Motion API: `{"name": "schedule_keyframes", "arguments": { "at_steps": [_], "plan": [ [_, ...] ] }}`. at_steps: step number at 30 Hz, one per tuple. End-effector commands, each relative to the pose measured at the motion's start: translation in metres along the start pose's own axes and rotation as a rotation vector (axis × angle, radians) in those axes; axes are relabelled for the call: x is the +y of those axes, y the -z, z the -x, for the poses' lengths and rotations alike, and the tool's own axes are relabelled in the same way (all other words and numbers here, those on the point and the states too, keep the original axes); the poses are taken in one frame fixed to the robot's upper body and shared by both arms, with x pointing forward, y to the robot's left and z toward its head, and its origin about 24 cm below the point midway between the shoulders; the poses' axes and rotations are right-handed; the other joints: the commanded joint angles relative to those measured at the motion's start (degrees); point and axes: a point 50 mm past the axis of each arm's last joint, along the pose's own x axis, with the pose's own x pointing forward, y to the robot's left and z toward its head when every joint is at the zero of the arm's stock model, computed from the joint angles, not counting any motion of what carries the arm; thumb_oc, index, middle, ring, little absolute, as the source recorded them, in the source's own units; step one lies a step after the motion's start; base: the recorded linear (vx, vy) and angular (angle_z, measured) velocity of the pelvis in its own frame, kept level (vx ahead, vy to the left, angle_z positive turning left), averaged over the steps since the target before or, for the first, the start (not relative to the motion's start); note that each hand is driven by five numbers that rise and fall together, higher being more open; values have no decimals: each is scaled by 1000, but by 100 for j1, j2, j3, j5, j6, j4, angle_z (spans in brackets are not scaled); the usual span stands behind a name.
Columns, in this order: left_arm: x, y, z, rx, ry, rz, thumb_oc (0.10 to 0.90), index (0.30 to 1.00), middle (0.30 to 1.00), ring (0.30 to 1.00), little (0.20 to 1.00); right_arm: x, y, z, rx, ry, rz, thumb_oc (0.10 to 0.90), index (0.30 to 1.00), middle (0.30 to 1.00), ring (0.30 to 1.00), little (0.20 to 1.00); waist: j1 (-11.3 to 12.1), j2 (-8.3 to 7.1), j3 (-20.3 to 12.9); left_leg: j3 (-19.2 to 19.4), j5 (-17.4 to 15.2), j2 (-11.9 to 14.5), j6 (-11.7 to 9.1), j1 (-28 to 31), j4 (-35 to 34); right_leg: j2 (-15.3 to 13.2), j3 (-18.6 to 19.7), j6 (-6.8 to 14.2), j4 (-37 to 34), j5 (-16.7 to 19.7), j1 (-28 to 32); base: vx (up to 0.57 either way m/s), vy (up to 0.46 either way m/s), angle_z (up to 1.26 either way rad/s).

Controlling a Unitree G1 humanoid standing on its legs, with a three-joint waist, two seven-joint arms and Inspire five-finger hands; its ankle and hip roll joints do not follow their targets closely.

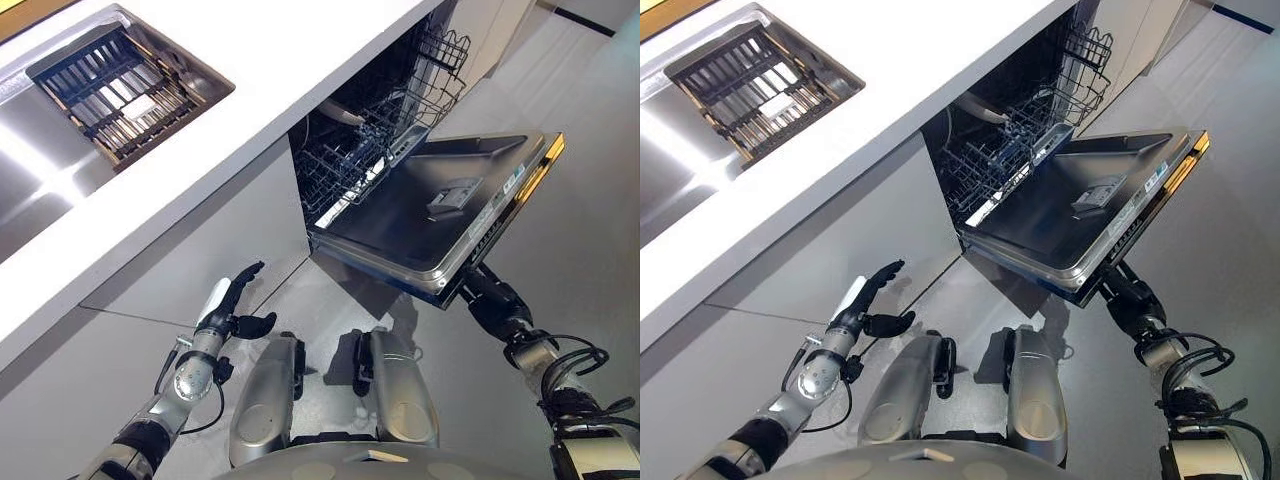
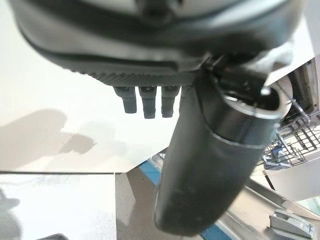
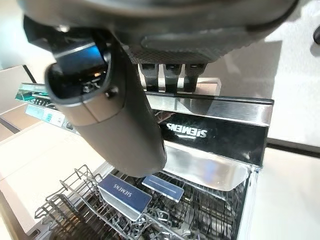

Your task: Pick up plates and place into dishwasher.

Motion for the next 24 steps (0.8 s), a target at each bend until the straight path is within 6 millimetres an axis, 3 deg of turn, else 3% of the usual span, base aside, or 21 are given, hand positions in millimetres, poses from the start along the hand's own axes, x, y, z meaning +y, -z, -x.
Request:
{"name": "schedule_keyframes", "arguments": {
  "at_steps": [1, 11, 24],
  "plan": [
    [20, -26, -4, -150, -44, 13, 800, 900, 900, 900, 900, 181, -46, -27, -183, -808, -136, 800, 900, 900, 900, 900, 477, -67, -308, 176, -17, 86, 396, 209, -4, 1, 189, -38, 91, 304, 467, 55, -24, 0],
    [20, -28, -2, -172, 2, -43, 800, 900, 900, 900, 900, 234, -97, -17, -259, -1008, -245, 800, 900, 900, 900, 900, 717, -62, -489, 81, -62, 28, 341, 245, 75, -88, 106, -29, 53, 255, 658, 82, -15, 5],
    [17, -24, 5, -158, 22, -49, 800, 900, 900, 900, 900, 259, -129, -12, -319, -1063, -332, 800, 900, 900, 900, 900, 1016, 10, -597, -71, -35, -119, 293, 317, 25, -197, -59, -44, -49, 220, 922, 65, -2, 7]
  ]
}}
